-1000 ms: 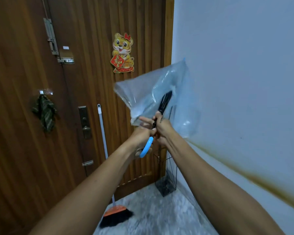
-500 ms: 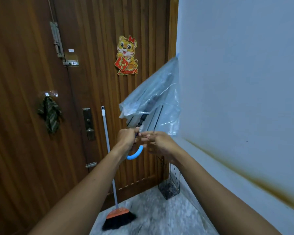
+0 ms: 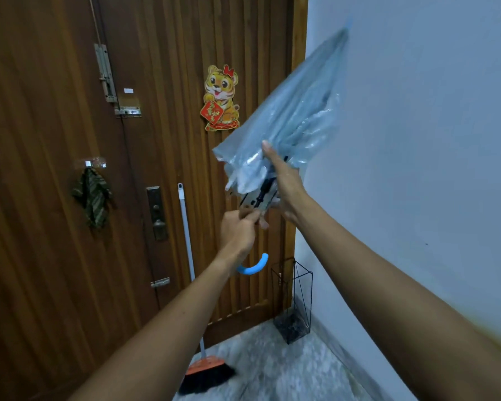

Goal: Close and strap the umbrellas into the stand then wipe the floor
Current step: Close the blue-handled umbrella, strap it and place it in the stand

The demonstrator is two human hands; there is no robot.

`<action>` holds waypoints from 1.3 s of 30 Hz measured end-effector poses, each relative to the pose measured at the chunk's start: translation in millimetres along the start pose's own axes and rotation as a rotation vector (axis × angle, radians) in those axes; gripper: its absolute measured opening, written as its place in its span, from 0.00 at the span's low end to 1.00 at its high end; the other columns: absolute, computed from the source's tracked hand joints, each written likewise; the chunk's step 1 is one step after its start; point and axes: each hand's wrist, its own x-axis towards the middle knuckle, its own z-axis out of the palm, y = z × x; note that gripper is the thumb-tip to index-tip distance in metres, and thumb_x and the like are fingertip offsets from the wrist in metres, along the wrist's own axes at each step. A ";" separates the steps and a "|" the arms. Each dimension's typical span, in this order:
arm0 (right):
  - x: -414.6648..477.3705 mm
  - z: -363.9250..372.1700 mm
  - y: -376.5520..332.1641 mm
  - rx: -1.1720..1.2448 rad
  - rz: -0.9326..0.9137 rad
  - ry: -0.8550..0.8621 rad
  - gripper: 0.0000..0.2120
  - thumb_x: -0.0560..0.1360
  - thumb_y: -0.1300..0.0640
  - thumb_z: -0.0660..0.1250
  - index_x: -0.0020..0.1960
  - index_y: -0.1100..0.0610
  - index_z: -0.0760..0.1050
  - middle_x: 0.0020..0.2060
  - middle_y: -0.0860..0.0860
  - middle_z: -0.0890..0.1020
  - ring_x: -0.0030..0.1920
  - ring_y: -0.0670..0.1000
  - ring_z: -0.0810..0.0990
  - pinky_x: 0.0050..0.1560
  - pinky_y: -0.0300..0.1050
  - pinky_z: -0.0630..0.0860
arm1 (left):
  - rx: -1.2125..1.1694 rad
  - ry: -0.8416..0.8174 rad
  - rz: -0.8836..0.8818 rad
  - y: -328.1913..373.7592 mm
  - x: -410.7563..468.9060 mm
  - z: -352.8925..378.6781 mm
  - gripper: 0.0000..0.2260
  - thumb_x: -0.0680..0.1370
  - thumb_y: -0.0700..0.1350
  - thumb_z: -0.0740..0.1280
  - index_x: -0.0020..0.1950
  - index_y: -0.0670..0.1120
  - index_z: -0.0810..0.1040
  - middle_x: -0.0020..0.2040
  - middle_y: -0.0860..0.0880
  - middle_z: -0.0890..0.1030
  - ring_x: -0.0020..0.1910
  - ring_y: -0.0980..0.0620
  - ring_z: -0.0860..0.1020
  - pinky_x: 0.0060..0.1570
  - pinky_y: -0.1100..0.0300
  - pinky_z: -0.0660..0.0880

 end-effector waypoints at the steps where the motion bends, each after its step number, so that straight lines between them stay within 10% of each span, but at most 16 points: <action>1: 0.0 5.4 0.7 0.034 -0.015 0.005 0.44 0.57 0.35 0.82 0.68 0.50 0.73 0.58 0.50 0.85 0.56 0.53 0.85 0.62 0.58 0.79 | 0.019 -0.015 0.040 0.2 -1.1 1.3 0.15 0.81 0.47 0.64 0.37 0.43 0.81 0.26 0.51 0.75 0.28 0.52 0.71 0.32 0.58 0.65; 8: 15.2 -3.7 3.9 -0.105 -0.146 0.114 0.15 0.71 0.65 0.75 0.56 0.60 0.77 0.45 0.54 0.86 0.39 0.53 0.87 0.43 0.54 0.84 | 0.241 0.013 0.158 5.2 -7.8 -6.9 0.20 0.76 0.59 0.63 0.32 0.48 0.80 0.27 0.53 0.79 0.25 0.53 0.75 0.30 0.56 0.70; 14: 22.4 -31.9 6.3 -0.359 -0.056 -0.104 0.23 0.70 0.65 0.75 0.63 0.56 0.76 0.56 0.54 0.85 0.55 0.56 0.85 0.61 0.59 0.80 | 0.421 0.433 0.439 30.5 -4.8 -39.6 0.06 0.70 0.51 0.67 0.37 0.50 0.78 0.32 0.54 0.78 0.33 0.55 0.77 0.33 0.59 0.71; 18: 9.6 -38.8 7.7 -0.498 0.054 -0.320 0.17 0.74 0.70 0.68 0.60 0.56 0.78 0.52 0.56 0.86 0.52 0.57 0.86 0.55 0.54 0.82 | 0.923 0.236 0.417 35.2 22.8 -52.8 0.45 0.63 0.45 0.73 0.76 0.58 0.58 0.77 0.47 0.56 0.74 0.43 0.57 0.67 0.45 0.62; 20: 4.3 -41.7 0.1 -0.575 0.101 -0.381 0.17 0.72 0.70 0.68 0.58 0.55 0.78 0.50 0.55 0.86 0.50 0.56 0.86 0.52 0.53 0.83 | 1.293 0.184 0.555 26.9 32.0 -59.9 0.53 0.65 0.48 0.76 0.80 0.59 0.45 0.82 0.46 0.40 0.79 0.37 0.43 0.72 0.35 0.50; 24: -2.2 -42.4 -17.6 -0.842 0.029 -0.468 0.12 0.69 0.72 0.64 0.50 0.64 0.79 0.41 0.57 0.83 0.41 0.52 0.81 0.42 0.44 0.78 | 1.481 0.200 0.762 11.3 44.8 -66.6 0.44 0.70 0.48 0.70 0.81 0.53 0.50 0.82 0.44 0.47 0.80 0.38 0.43 0.73 0.33 0.43; 29: -2.0 -38.1 -36.6 -1.244 -0.120 -0.562 0.09 0.69 0.54 0.67 0.47 0.55 0.79 0.42 0.52 0.84 0.40 0.52 0.82 0.42 0.45 0.78 | 1.427 0.102 0.797 9.3 47.1 -53.2 0.26 0.64 0.47 0.76 0.60 0.48 0.73 0.54 0.47 0.82 0.55 0.43 0.81 0.57 0.47 0.69; 34: -4.7 -23.0 -39.5 -1.571 -0.403 -0.394 0.40 0.69 0.25 0.63 0.75 0.43 0.67 0.69 0.48 0.76 0.65 0.54 0.77 0.63 0.57 0.73 | 1.364 0.073 0.692 -6.9 43.5 -38.8 0.26 0.69 0.48 0.72 0.66 0.49 0.72 0.45 0.50 0.83 0.44 0.46 0.82 0.48 0.50 0.72; 39: -13.0 -11.6 -23.8 -2.142 -0.393 -0.462 0.47 0.65 0.36 0.76 0.78 0.41 0.57 0.69 0.50 0.74 0.70 0.57 0.70 0.71 0.72 0.57 | 1.203 0.058 0.616 -8.3 45.6 -32.5 0.22 0.70 0.47 0.70 0.63 0.49 0.73 0.40 0.51 0.82 0.37 0.47 0.81 0.36 0.55 0.73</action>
